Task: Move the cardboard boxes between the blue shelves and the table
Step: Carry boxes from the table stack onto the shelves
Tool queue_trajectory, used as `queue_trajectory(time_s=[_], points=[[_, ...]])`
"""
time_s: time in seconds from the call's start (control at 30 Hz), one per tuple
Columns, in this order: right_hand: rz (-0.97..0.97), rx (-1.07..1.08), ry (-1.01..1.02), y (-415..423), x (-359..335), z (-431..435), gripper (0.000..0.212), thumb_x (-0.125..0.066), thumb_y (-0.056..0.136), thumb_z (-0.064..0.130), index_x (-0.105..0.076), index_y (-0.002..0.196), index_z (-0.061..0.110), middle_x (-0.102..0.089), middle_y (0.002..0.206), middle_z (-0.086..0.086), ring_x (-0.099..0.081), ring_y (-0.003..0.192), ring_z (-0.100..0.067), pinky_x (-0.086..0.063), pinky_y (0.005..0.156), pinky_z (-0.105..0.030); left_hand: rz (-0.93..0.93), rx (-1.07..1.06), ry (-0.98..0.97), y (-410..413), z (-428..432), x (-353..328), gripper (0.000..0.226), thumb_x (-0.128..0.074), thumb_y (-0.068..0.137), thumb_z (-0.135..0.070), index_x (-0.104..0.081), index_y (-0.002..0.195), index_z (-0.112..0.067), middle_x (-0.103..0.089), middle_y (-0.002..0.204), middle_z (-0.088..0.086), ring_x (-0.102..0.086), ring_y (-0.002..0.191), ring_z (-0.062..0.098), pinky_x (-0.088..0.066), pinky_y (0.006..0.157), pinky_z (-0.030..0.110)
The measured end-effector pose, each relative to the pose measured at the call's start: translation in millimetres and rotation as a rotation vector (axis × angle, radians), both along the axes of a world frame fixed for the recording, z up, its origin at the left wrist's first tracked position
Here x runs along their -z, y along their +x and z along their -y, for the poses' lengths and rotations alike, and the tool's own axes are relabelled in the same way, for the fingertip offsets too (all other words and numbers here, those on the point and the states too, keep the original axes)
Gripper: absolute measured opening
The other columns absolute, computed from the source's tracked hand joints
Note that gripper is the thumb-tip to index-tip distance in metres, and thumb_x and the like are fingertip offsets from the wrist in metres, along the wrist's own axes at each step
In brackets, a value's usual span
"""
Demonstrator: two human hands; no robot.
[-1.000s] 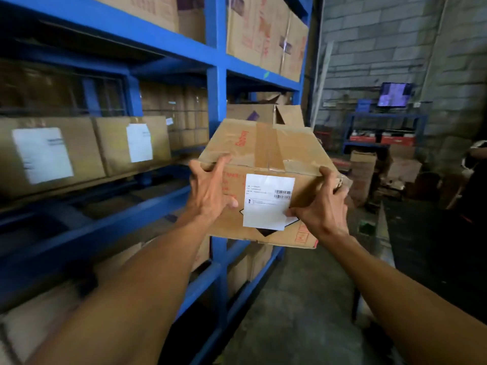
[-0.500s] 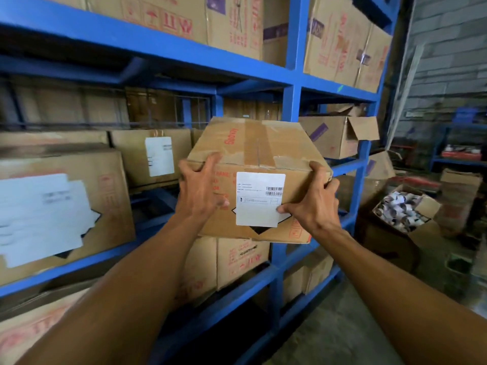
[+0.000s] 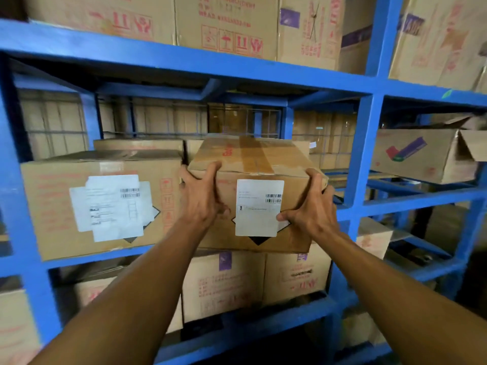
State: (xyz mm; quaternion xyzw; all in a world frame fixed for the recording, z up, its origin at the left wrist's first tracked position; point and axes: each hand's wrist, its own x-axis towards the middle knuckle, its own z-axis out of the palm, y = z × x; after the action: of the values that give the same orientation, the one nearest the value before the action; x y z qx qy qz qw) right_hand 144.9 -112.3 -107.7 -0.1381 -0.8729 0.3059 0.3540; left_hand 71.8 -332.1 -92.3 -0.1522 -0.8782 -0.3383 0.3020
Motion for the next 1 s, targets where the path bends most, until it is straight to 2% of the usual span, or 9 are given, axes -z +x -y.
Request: queue_trajectory(time_s=[0.07, 0.37, 0.43, 0.5, 0.6, 0.67, 0.73, 0.83, 1.0], points=[[0.011, -0.060, 0.006, -13, 0, -5, 0.122, -0.096, 0.050, 0.033, -0.013, 0.139, 0.042, -0.030, 0.133, -0.014, -0.044, 0.118, -0.046, -0.044, 0.095, -0.057, 0.008, -0.032, 0.047, -1, 0, 0, 0.100, -0.090, 0.054, -0.020, -0.034, 0.133, -0.042, -0.017, 0.131, -0.002, -0.042, 0.115, 0.038, -0.043, 0.093, 0.039], [-0.008, -0.248, 0.075, -62, -4, -28, 0.119, -0.094, 0.055, 0.030, -0.013, 0.141, 0.042, -0.028, 0.138, -0.012, -0.038, 0.126, -0.043, -0.040, 0.099, -0.058, 0.035, -0.220, -0.025, 2, -18, -1, 0.093, -0.091, 0.053, -0.012, -0.036, 0.124, -0.039, -0.015, 0.135, 0.013, -0.039, 0.112, 0.040, -0.046, 0.087, 0.048], [0.008, -0.256, 0.092, -70, -5, -33, 0.120, -0.094, 0.054, 0.035, -0.013, 0.142, 0.042, -0.025, 0.138, -0.012, -0.037, 0.126, -0.043, -0.041, 0.100, -0.058, 0.053, -0.303, -0.088, -1, -25, -6, 0.089, -0.092, 0.056, -0.022, -0.035, 0.124, -0.035, -0.011, 0.141, 0.017, -0.030, 0.122, 0.044, -0.045, 0.091, 0.050], [0.024, -0.203, 0.182, -79, -5, -39, 0.121, -0.090, 0.053, 0.049, -0.011, 0.144, 0.042, -0.016, 0.144, -0.012, -0.031, 0.131, -0.044, -0.037, 0.104, -0.060, 0.036, -0.414, -0.257, -5, -32, -12, 0.090, -0.089, 0.056, -0.040, -0.032, 0.125, -0.029, 0.002, 0.151, 0.021, -0.007, 0.137, 0.051, -0.032, 0.103, 0.065], [-0.082, -0.095, 0.408, -86, -4, -45, 0.103, -0.071, 0.065, 0.066, -0.015, 0.147, 0.039, 0.001, 0.157, -0.008, -0.004, 0.145, -0.040, -0.009, 0.111, -0.067, -0.088, -0.473, -0.529, -14, -34, -13, 0.095, -0.064, 0.063, -0.073, -0.031, 0.132, -0.017, 0.011, 0.157, 0.020, 0.017, 0.143, 0.041, -0.004, 0.106, 0.072], [-0.234, -0.117, 0.589, -87, -2, -42, 0.088, -0.057, 0.073, 0.063, -0.027, 0.148, 0.028, -0.008, 0.160, -0.010, -0.004, 0.147, -0.036, 0.002, 0.112, -0.065, -0.194, -0.458, -0.575, -18, -30, -6, 0.098, -0.044, 0.073, -0.078, -0.021, 0.144, -0.015, 0.003, 0.159, 0.020, 0.014, 0.146, 0.036, 0.003, 0.108, 0.068], [-0.292, -0.194, 0.722, -94, 2, -32, 0.084, -0.051, 0.080, 0.060, -0.029, 0.149, 0.019, -0.023, 0.158, -0.011, -0.012, 0.148, -0.033, -0.002, 0.117, -0.062, -0.298, -0.435, -0.581, -22, -26, 5, 0.093, -0.037, 0.080, -0.071, -0.013, 0.151, -0.015, -0.006, 0.158, 0.021, 0.006, 0.147, 0.035, 0.002, 0.112, 0.063], [-0.365, -0.210, 0.711, -111, 14, -18, 0.084, -0.047, 0.087, 0.059, -0.026, 0.152, 0.010, -0.026, 0.158, -0.013, -0.015, 0.148, -0.032, -0.005, 0.120, -0.052, -0.385, -0.376, -0.549, -29, -23, 17, 0.083, -0.031, 0.087, -0.061, -0.016, 0.152, -0.011, -0.012, 0.158, 0.021, -0.002, 0.147, 0.034, -0.002, 0.117, 0.056], [-0.503, -0.078, 0.741, -136, 25, -13, 0.084, -0.053, 0.086, 0.053, -0.030, 0.149, 0.003, -0.029, 0.155, -0.020, -0.020, 0.145, -0.037, -0.010, 0.119, -0.053, -0.412, -0.371, -0.509, -47, -26, 27, 0.078, -0.021, 0.091, -0.060, -0.019, 0.152, -0.010, -0.018, 0.156, 0.021, -0.008, 0.146, 0.034, 0.004, 0.117, 0.051]])
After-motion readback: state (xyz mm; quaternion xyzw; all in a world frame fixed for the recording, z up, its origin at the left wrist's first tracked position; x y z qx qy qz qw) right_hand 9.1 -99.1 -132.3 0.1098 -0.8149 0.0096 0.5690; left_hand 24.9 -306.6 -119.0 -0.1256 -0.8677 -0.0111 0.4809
